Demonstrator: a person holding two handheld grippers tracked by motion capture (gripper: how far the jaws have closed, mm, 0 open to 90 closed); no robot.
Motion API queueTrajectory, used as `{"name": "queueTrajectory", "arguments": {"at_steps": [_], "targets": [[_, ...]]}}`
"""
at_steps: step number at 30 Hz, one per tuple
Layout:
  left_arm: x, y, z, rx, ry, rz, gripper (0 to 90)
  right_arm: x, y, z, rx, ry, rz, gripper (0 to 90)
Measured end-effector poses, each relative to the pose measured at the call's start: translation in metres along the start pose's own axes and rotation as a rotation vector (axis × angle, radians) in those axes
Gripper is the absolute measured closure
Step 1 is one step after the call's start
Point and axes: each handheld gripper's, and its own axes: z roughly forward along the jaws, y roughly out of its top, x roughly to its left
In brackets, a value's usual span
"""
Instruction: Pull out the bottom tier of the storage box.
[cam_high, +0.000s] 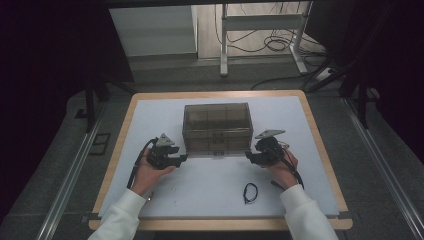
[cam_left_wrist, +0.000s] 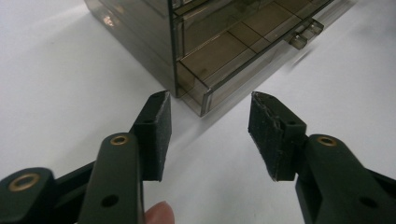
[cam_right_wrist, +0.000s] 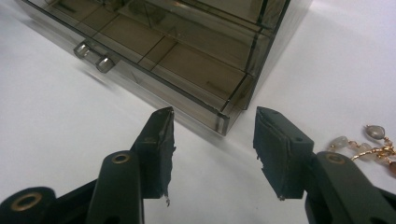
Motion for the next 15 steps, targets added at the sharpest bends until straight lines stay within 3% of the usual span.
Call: {"name": "queueTrajectory", "arguments": {"at_steps": [15], "targets": [[0.002, -0.001, 0.013, 0.014, -0.011, -0.003, 62.0, -0.001, -0.001, 0.013, 0.032, 0.001, -0.003, 55.0]]}}
